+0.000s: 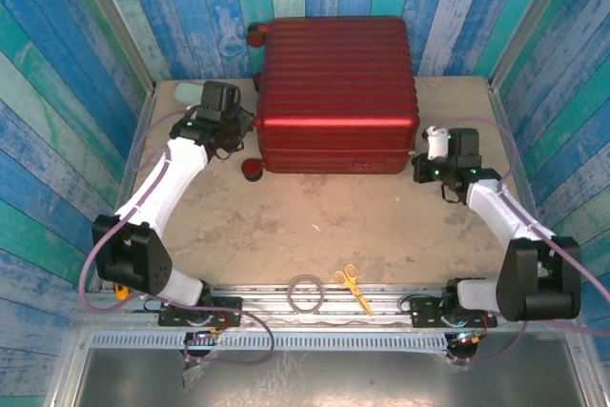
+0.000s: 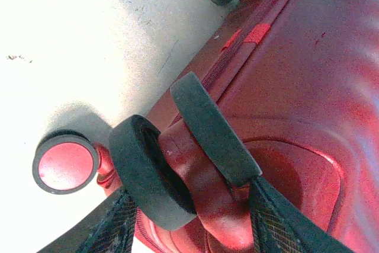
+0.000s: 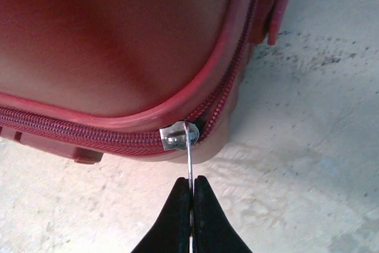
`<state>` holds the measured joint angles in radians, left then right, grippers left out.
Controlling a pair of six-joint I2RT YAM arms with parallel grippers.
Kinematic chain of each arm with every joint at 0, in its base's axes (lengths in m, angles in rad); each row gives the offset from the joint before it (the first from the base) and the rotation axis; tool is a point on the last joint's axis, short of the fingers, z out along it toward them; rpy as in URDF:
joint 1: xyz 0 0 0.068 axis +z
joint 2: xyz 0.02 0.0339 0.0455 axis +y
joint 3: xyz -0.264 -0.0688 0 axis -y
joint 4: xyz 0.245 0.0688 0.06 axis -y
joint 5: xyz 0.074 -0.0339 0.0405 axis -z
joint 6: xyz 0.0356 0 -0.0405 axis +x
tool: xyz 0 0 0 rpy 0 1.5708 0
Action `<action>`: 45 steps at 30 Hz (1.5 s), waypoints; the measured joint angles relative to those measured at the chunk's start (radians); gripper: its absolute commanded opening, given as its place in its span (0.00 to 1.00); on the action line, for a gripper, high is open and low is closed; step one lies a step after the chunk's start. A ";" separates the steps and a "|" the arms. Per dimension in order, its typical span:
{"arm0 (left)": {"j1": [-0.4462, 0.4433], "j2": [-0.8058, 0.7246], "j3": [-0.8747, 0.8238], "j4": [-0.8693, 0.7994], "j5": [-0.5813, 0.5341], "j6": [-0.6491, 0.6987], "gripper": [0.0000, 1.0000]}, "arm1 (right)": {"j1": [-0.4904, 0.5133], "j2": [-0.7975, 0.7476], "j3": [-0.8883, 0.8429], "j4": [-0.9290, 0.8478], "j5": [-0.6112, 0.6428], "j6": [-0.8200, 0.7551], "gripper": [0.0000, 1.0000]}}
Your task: Pack the luggage
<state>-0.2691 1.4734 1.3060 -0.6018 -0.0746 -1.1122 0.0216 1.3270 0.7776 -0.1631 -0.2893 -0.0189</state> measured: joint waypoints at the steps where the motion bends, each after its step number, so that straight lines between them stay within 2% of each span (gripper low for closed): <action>1: -0.001 -0.002 0.000 0.001 0.001 0.013 0.00 | -0.008 0.013 0.011 0.000 -0.009 -0.006 0.00; 4: -0.001 -0.007 -0.002 0.000 0.004 0.042 0.00 | -0.026 0.030 0.025 -0.003 -0.042 -0.027 0.00; 6: -0.001 -0.017 -0.002 -0.013 0.007 0.080 0.06 | -0.034 0.026 0.025 -0.006 -0.062 -0.035 0.00; 7: -0.001 -0.021 -0.001 -0.021 0.005 0.110 0.12 | -0.037 0.016 0.022 -0.010 -0.071 -0.035 0.01; 8: 0.002 -0.024 0.000 -0.028 0.005 0.143 0.24 | -0.037 0.002 0.014 -0.010 -0.074 -0.035 0.00; 10: 0.011 -0.030 0.002 -0.040 0.002 0.209 0.61 | -0.031 -0.047 -0.009 -0.012 -0.065 -0.035 0.01; 11: 0.016 -0.034 0.002 -0.053 -0.006 0.254 0.72 | -0.022 -0.078 -0.022 -0.011 -0.054 -0.035 0.00; 15: 0.029 -0.092 -0.028 -0.024 -0.007 0.483 0.88 | 0.008 -0.192 -0.055 -0.022 -0.021 -0.034 0.01; 18: 0.030 -0.202 -0.068 0.073 0.081 0.756 1.00 | 0.019 -0.244 -0.081 -0.046 -0.007 -0.034 0.00; 21: 0.030 -0.330 -0.103 0.161 0.203 1.082 0.99 | 0.019 -0.244 -0.090 -0.044 0.008 -0.033 0.01; 24: 0.030 -0.379 -0.092 0.154 0.276 1.422 0.95 | 0.020 -0.217 -0.079 -0.039 0.018 -0.026 0.00; 26: 0.030 -0.344 -0.044 0.101 0.304 1.622 0.91 | 0.020 -0.208 -0.070 -0.039 0.020 -0.023 0.01; 29: 0.040 -0.217 0.046 -0.002 0.389 1.841 0.88 | 0.020 -0.208 -0.070 -0.039 0.023 -0.023 0.00; 32: 0.064 -0.088 0.111 -0.117 0.462 1.982 0.86 | 0.020 -0.208 -0.070 -0.039 0.024 -0.031 0.01; 35: 0.083 0.016 0.188 -0.201 0.477 2.067 0.85 | 0.019 -0.205 -0.070 -0.037 0.023 -0.035 0.01; 45: 0.111 0.214 0.431 -0.327 0.496 2.194 0.79 | 0.009 -0.194 -0.097 0.028 0.030 -0.035 0.01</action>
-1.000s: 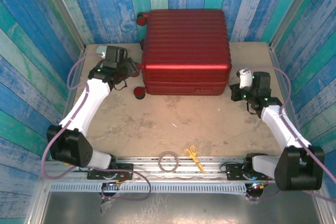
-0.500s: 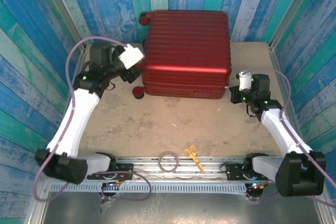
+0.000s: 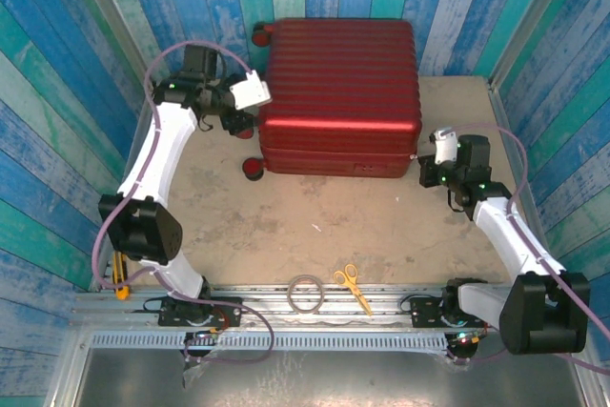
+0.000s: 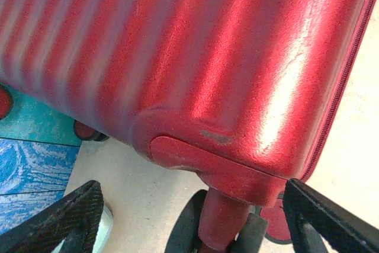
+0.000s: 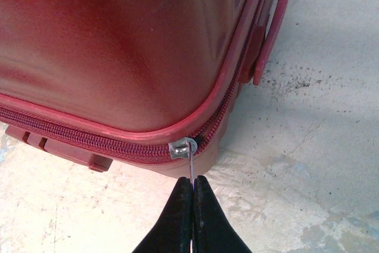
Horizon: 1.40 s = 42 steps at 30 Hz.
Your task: Pack the luggage
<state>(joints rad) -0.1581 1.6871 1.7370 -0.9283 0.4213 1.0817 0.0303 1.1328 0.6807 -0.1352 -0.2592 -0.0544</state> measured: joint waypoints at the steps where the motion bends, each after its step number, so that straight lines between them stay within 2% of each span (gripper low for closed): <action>1: 0.000 0.013 0.009 -0.010 -0.007 0.008 0.79 | 0.000 0.000 -0.006 0.010 0.001 0.000 0.00; 8: 0.000 0.043 0.005 -0.065 -0.086 0.045 0.77 | -0.001 0.002 -0.018 0.030 0.002 -0.004 0.00; 13: 0.000 0.043 -0.065 -0.068 -0.154 0.074 0.72 | -0.001 0.009 -0.019 0.032 0.002 -0.010 0.01; 19: -0.021 0.047 -0.076 -0.025 -0.159 0.111 0.59 | 0.000 0.011 -0.022 0.032 0.009 -0.012 0.00; 23: -0.072 0.037 -0.111 0.009 -0.156 0.129 0.60 | 0.000 0.011 -0.026 0.037 0.011 -0.014 0.01; 24: -0.084 0.035 -0.138 0.028 -0.161 0.124 0.58 | 0.000 0.011 -0.028 0.041 0.022 -0.014 0.00; 26: -0.091 0.004 -0.180 0.068 -0.158 0.114 0.47 | -0.002 0.011 -0.030 0.052 0.038 -0.014 0.00; 30: -0.122 -0.082 -0.273 0.116 -0.159 0.095 0.41 | -0.008 0.017 -0.034 0.069 0.075 -0.014 0.01; 32: -0.137 -0.115 -0.317 0.143 -0.173 0.080 0.27 | -0.010 0.020 -0.034 0.074 0.082 -0.013 0.00; 33: -0.139 -0.124 -0.330 0.156 -0.177 0.076 0.24 | -0.011 0.022 -0.034 0.074 0.082 -0.013 0.00; 38: -0.153 -0.145 -0.360 0.188 -0.205 0.069 0.19 | -0.011 0.022 -0.034 0.074 0.083 -0.013 0.00; 42: -0.170 -0.166 -0.384 0.210 -0.249 0.054 0.09 | -0.011 0.021 -0.034 0.074 0.083 -0.013 0.01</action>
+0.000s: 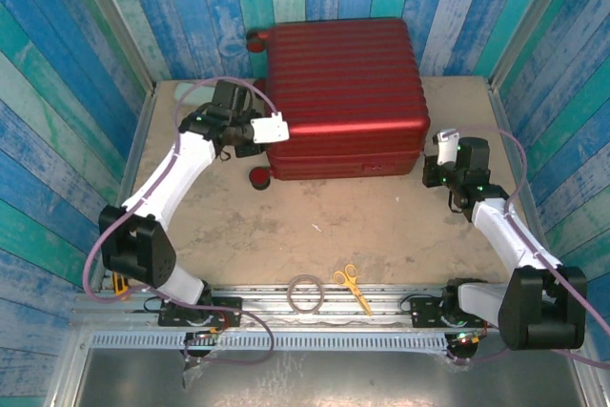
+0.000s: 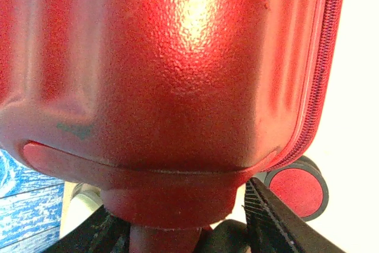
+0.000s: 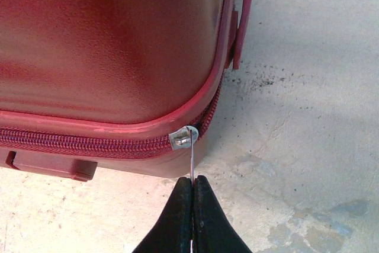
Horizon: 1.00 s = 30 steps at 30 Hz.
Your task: Pack the luggage
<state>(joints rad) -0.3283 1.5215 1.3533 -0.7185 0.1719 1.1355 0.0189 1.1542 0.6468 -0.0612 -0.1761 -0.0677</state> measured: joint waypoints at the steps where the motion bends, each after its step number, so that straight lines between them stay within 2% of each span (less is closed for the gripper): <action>1: -0.001 -0.004 -0.005 0.005 -0.003 -0.006 0.06 | 0.000 0.000 0.000 0.000 0.000 0.000 0.00; 3: -0.003 -0.013 -0.016 0.014 -0.005 -0.015 0.00 | 0.000 0.000 0.000 0.002 0.008 0.001 0.00; 13: -0.040 -0.117 -0.123 0.055 0.028 -0.098 0.00 | -0.023 0.130 0.035 0.069 0.005 0.038 0.00; 16: -0.032 -0.118 -0.124 0.057 0.055 -0.115 0.00 | -0.018 0.118 0.011 0.105 -0.010 0.053 0.01; 24: -0.028 -0.117 -0.133 0.071 0.076 -0.135 0.00 | 0.138 -0.004 -0.079 0.135 0.047 0.065 0.01; 30: -0.029 -0.120 -0.142 0.081 0.077 -0.132 0.00 | 0.163 -0.049 -0.088 0.111 0.126 0.082 0.01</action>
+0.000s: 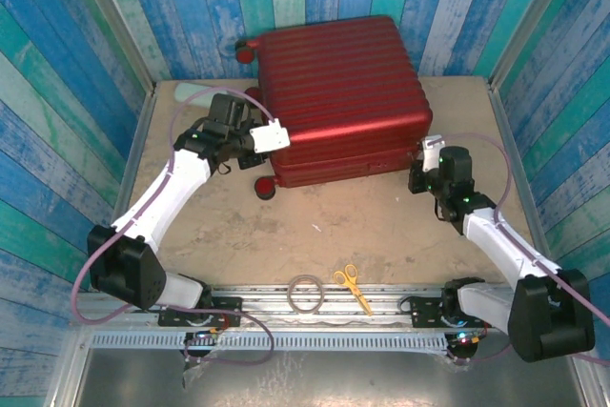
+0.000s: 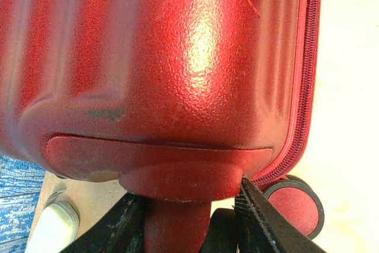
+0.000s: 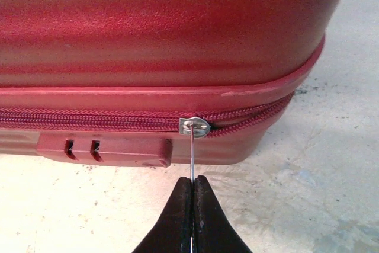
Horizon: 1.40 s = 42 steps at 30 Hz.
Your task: Pack the luggage
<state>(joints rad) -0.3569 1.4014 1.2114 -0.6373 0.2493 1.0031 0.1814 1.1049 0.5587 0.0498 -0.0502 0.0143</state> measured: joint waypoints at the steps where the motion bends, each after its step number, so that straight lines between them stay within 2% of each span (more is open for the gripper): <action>1: 0.000 -0.003 -0.005 0.006 0.000 0.002 0.00 | 0.000 0.000 0.000 0.000 0.017 0.004 0.00; 5: -0.001 -0.019 -0.034 0.040 -0.001 0.012 0.00 | -0.048 0.029 0.016 0.003 0.019 0.024 0.01; 8: -0.005 -0.034 -0.067 0.079 0.004 0.014 0.00 | -0.127 0.100 0.066 0.002 -0.047 0.047 0.00; 12: -0.036 -0.054 -0.096 0.116 0.031 0.007 0.00 | -0.181 0.201 0.142 0.011 -0.090 0.049 0.01; 21: -0.045 -0.084 -0.152 0.187 0.035 -0.010 0.00 | -0.306 0.423 0.294 -0.033 -0.337 0.031 0.00; 28: -0.048 -0.097 -0.175 0.216 0.030 -0.010 0.00 | -0.385 0.498 0.341 -0.041 -0.516 0.004 0.01; 42: -0.075 -0.121 -0.217 0.261 -0.024 -0.011 0.00 | -0.410 0.748 0.617 -0.089 -0.645 -0.119 0.00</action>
<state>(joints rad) -0.4316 1.2804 0.9939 -0.3759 0.2249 0.9924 -0.2291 1.8526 1.1755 -0.0391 -0.6949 -0.1047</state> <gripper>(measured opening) 0.355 0.043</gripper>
